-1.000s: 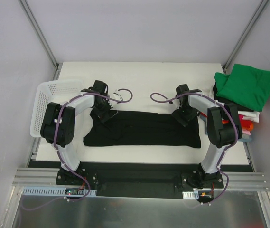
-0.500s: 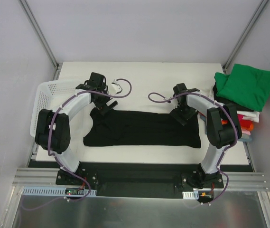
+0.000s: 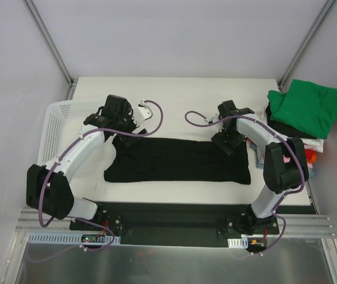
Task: Fold and stack the t-shirts
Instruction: Fold the tshirt
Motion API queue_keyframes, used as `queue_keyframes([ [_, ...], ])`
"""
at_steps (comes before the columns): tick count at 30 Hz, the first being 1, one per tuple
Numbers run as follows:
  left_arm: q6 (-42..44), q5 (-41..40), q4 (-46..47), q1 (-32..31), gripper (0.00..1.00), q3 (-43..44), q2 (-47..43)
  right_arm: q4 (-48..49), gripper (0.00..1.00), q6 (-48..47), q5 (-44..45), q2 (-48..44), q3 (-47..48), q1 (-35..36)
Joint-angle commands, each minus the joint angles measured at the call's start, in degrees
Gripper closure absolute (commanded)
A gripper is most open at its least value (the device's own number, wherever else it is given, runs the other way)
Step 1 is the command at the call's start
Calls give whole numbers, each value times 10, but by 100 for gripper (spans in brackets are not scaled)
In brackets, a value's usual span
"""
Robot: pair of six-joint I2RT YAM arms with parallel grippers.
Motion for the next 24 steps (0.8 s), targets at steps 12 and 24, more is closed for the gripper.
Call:
queue_keyframes([
  [12,-12,-48,-34,-64,1,-99,-21,-26,4,1,-29,-39,-30,27],
  [24,-7,-174,65,-69,1,-129,60,-6,4,1,-5,-22,-34,42],
])
